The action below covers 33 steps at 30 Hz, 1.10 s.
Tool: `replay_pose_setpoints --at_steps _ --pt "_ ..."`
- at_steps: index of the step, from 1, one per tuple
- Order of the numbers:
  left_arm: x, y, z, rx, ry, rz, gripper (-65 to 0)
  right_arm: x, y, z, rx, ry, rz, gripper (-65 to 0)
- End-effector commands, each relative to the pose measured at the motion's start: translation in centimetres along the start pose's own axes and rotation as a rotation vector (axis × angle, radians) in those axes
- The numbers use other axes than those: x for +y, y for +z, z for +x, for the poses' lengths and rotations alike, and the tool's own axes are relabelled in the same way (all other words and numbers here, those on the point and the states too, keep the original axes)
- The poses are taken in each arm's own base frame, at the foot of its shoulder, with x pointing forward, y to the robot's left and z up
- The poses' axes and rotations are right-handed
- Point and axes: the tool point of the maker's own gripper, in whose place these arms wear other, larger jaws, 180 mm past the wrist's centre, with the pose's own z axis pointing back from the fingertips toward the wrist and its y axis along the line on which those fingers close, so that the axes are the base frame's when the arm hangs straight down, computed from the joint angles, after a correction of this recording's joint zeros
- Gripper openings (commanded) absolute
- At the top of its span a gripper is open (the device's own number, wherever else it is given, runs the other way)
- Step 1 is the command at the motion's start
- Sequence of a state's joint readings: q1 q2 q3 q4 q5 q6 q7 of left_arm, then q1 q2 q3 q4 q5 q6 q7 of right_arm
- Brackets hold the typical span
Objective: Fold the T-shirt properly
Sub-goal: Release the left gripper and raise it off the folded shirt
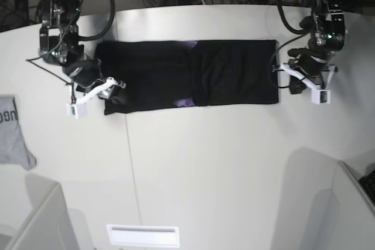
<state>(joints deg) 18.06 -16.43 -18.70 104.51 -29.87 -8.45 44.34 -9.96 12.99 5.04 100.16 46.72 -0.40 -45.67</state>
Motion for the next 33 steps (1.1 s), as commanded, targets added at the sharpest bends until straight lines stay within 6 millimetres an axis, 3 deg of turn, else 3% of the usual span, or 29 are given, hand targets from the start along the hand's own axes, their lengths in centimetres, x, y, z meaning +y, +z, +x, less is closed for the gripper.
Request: replay_pose_setpoints --at_steps 1,5,8,13,21,24,26,33 --pt "1.1 0.3 1.0 -0.03 -0.006 0.018 -65.0 0.2 0.2 1.8 -0.033 -0.016 0.029 -29.7" --pt "5.7 1.0 0.1 -0.002 0.023 0.119 -65.0 -2.9 0.3 2.7 -0.007 -0.191 0.034 -26.0" --pt "7.1 1.1 -0.9 0.024 0.015 0.126 -65.0 -4.9 0.5 3.0 0.025 -0.225 0.002 -25.4" --pt "6.7 0.5 -2.4 0.064 -0.008 0.071 -65.0 -6.5 0.3 3.2 0.079 -0.207 -0.033 -23.0" --pt "6.6 0.3 -2.3 0.061 -0.008 0.069 -65.0 -6.8 -0.9 -0.2 0.188 -0.19 -0.049 -20.1" --pt "6.3 0.2 -2.4 0.063 -0.011 0.063 -65.0 -6.2 -1.1 -2.4 0.241 -0.177 -0.042 -20.1" --pt "5.2 -0.3 -3.0 0.083 -0.025 0.035 -65.0 -5.4 -1.5 -4.0 0.285 -0.158 -0.03 -20.3" --pt "2.4 -2.1 -4.7 0.107 -0.131 0.036 -65.0 -3.4 -2.5 -6.1 0.339 -0.106 0.005 -20.6"
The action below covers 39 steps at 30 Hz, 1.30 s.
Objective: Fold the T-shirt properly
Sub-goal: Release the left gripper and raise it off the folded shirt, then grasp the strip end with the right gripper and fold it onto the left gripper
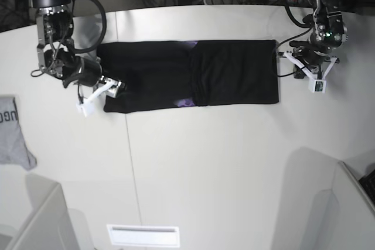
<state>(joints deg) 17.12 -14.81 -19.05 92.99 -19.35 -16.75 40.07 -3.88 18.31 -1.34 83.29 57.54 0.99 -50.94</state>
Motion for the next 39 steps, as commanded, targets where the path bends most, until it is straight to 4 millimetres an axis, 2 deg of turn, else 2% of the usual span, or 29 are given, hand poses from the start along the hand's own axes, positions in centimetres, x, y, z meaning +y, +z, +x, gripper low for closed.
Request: replay_pose_setpoints --at_steps 1,3,6,9,11,13,17,20,23,26,31,39 --pt "0.0 0.0 0.2 -0.017 -0.018 0.007 -65.0 -0.9 -0.1 -1.5 0.059 0.004 -0.043 -20.6" --pt "-0.3 -0.6 -0.6 -0.009 -0.013 0.014 -65.0 -1.0 -0.2 -1.7 0.067 0.003 -0.044 -20.7" --pt "-0.7 -1.1 -1.5 0.006 0.006 0.01 -65.0 -1.5 -0.4 -2.0 0.074 -0.01 -0.054 -27.8" --pt "-0.8 -1.1 -1.6 0.009 0.009 0.009 -65.0 -2.5 -0.7 -1.9 0.085 -0.04 -0.071 -41.3" --pt "-0.8 -1.1 -1.4 0.005 0.008 0.009 -65.0 -2.9 -0.9 -1.4 0.089 -0.046 -0.081 -52.5" --pt "-1.6 -1.3 -1.5 0.01 -0.008 -0.011 -65.0 -3.1 -1.0 -0.8 0.082 -0.053 -0.086 -65.0" --pt "-4.8 -1.8 -2.0 0.031 -0.058 -0.085 -65.0 -3.6 -1.2 0.2 0.062 -0.049 -0.11 -65.0" --pt "-6.7 -2.0 -2.5 0.043 -0.078 -0.129 -65.0 -5.4 -0.9 0.7 0.047 -0.039 -0.237 -65.0" --pt "-8.5 -2.2 -2.6 0.048 -0.103 -0.17 -65.0 -5.2 -0.6 1.8 -0.005 0.002 -0.345 -65.0" --pt "-10.3 -2.5 -2.1 0.044 -0.13 -0.21 -65.0 -3.3 -0.1 3.2 -0.066 0.091 -0.363 -65.0" --pt "-11.9 -2.6 -2.1 0.039 -0.113 -0.236 -65.0 0.1 0.6 3.8 -0.133 0.159 -0.333 -65.0" --pt "-11.8 -2.6 -2.1 0.039 -0.112 -0.234 -65.0 4.6 3.4 5.6 -0.278 0.267 -0.306 -65.0"
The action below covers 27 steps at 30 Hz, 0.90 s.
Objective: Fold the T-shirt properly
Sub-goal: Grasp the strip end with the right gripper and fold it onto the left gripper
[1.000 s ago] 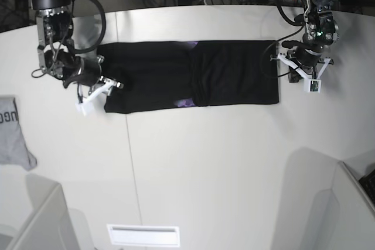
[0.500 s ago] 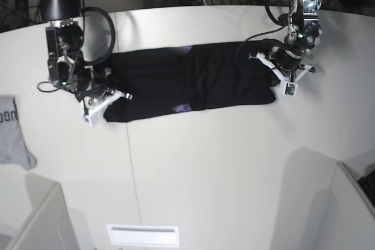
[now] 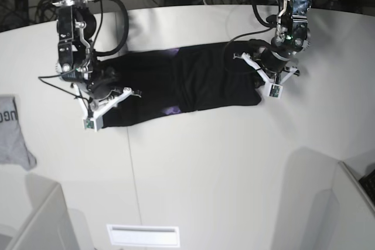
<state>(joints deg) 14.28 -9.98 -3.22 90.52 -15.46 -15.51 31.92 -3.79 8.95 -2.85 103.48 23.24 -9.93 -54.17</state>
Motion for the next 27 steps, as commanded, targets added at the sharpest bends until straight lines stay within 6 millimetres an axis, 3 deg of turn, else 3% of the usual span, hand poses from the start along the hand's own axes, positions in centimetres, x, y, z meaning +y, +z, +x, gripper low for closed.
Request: replay_pose_setpoints --at_steps 1,7,13,19,27 --pt "-0.6 0.1 -2.5 0.108 -0.011 -0.025 -65.0 0.6 0.8 1.4 -0.044 0.013 0.018 -65.0" --pt "-1.0 0.1 -2.6 0.111 -0.015 -0.033 -65.0 4.3 2.7 1.8 -0.053 0.065 0.101 -65.0" --pt "-1.1 0.2 -2.9 0.117 -0.013 -0.036 -65.0 9.4 2.9 0.5 -0.036 0.101 0.213 -65.0" --pt "-1.1 0.3 -3.2 0.124 -0.014 -0.037 -65.0 12.1 3.8 1.0 -0.061 0.062 0.282 -65.0" --pt "-1.6 0.9 -3.0 0.11 -0.022 -0.042 -65.0 17.0 4.6 -0.6 -0.036 0.123 0.393 -65.0"
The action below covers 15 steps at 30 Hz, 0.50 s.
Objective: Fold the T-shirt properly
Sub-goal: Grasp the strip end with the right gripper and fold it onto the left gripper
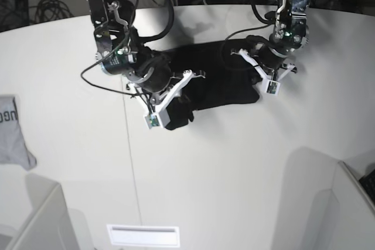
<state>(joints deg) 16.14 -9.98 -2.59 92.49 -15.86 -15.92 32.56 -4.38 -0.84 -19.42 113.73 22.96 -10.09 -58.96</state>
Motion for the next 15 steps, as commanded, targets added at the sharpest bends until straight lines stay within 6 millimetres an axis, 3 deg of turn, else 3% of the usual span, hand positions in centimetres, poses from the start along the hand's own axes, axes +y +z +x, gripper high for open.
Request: replay_pose_setpoints --at_steps 1,7,11,15 --pt "-0.6 0.3 -2.5 0.101 -0.013 -0.018 -65.0 1.5 0.3 1.5 -0.055 0.005 0.042 -65.0" --pt "-0.5 0.5 -2.2 0.094 -0.017 -0.014 -65.0 3.4 0.1 1.9 -0.08 0.005 0.087 -65.0" --pt "-0.3 0.7 -2.8 0.104 -0.016 -0.007 -65.0 5.8 -0.2 0.7 -0.06 0.048 0.137 -65.0" --pt "-0.3 0.7 -2.7 0.103 -0.014 -0.007 -65.0 6.4 -1.7 -0.6 -0.034 0.061 0.146 -65.0"
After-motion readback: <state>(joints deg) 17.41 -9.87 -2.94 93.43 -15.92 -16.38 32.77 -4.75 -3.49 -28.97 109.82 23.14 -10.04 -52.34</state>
